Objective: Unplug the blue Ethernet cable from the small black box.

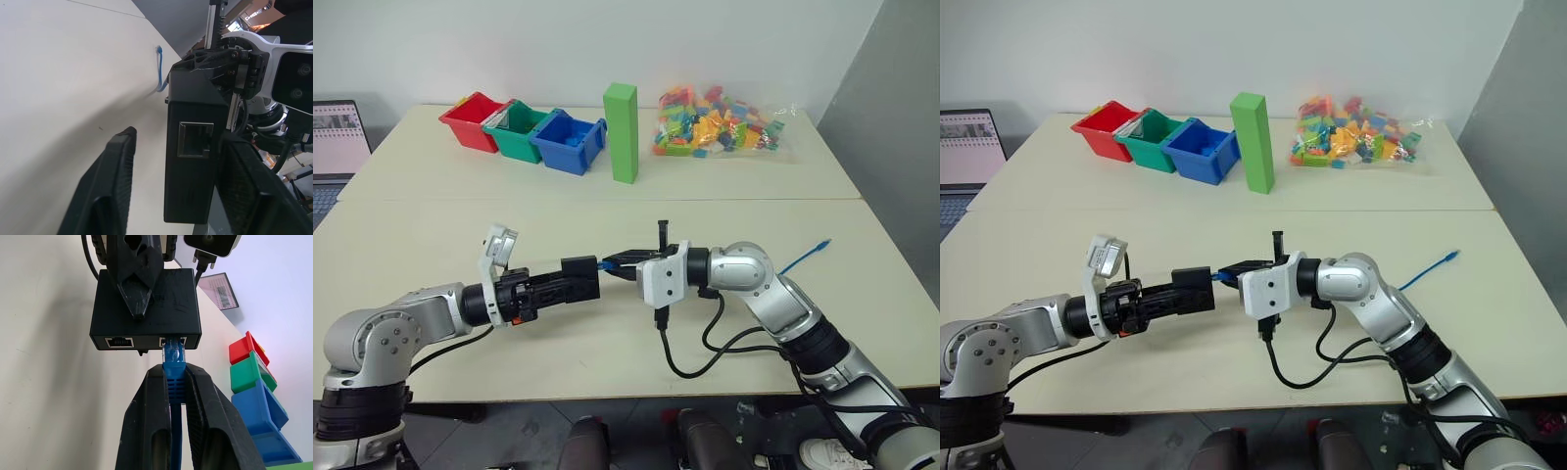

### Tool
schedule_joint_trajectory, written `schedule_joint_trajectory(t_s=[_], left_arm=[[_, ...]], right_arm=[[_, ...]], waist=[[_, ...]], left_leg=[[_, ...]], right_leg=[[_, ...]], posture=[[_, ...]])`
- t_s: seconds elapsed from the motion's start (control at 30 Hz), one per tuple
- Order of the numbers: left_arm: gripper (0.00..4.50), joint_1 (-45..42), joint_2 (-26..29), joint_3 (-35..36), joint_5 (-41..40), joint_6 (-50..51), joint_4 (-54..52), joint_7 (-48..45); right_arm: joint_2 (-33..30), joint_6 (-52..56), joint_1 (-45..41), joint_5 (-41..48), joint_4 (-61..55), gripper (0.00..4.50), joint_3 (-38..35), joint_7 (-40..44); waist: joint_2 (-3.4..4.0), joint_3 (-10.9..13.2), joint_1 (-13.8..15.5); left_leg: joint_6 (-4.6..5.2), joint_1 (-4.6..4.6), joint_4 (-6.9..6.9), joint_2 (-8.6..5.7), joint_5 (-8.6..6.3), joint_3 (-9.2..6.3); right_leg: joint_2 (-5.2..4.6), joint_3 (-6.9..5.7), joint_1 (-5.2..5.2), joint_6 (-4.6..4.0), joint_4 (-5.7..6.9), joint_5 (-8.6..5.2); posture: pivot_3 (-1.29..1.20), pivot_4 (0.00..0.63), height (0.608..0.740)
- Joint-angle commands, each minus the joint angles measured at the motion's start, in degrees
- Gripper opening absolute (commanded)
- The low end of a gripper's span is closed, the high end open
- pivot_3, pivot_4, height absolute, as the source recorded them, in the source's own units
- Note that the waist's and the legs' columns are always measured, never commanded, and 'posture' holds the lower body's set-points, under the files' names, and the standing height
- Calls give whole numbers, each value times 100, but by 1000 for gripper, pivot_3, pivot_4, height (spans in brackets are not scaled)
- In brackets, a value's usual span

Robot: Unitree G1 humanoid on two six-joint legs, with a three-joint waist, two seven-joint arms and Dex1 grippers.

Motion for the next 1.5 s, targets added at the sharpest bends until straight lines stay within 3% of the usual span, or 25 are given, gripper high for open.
schedule_joint_trajectory(t_s=[0.03,0.17,0.27,0.33,0.5,0.63,0.77,1.0,1.5], left_arm=[[1475,26,137,181,-130,22,-69,-109],[793,59,128,139,-108,-15,-92,-130],[795,87,139,95,-92,-37,-103,-162],[795,97,146,81,-84,-47,-100,-180],[795,76,209,-35,67,-173,-86,-357],[795,130,319,-274,430,-622,-193,-820],[795,141,350,-429,627,-1005,-175,-1314],[795,134,330,-570,861,-1490,-114,-1875],[795,261,320,-565,1064,-1785,8,-2190]], right_arm=[[-6,-196,-64,4,-181,143,-171,-31],[-11,-246,-63,-38,-169,143,-177,-56],[-19,-311,-55,-63,-189,143,-163,-49],[-28,-293,-38,-27,-233,843,-174,-6],[-138,-87,4,187,-448,1937,-217,246],[-296,1506,224,1413,-1234,2938,-449,891],[-206,3967,337,3215,-1754,2963,-1000,944],[111,5838,433,4598,-1532,2963,-1537,641],[689,6583,406,5246,-1013,2963,-1855,151]], waist=[[0,0,3],[0,0,4],[0,0,4],[0,0,7],[0,0,17],[1,0,34],[1,1,36],[2,1,23],[4,2,-11]], left_leg=[[0,0,0,0,0,0],[0,0,0,0,0,1],[0,0,0,0,0,1],[0,0,0,0,0,1],[0,0,0,0,0,0],[0,-1,0,-1,0,0],[0,0,-1,0,0,0],[2,0,-2,0,-1,3],[2,-2,-4,1,-1,3]], right_leg=[[0,0,0,0,0,0],[0,0,0,0,0,0],[0,1,0,0,0,0],[0,1,0,0,0,0],[0,0,0,0,0,0],[0,0,0,0,-1,0],[-2,1,0,-1,0,0],[0,1,-1,1,-3,-2],[3,2,-4,29,-4,-18]], posture=[[0,150,740],[0,150,740],[0,150,740],[0,150,740],[0,150,740],[0,150,740],[0,150,740],[0,150,740],[0,150,740]])
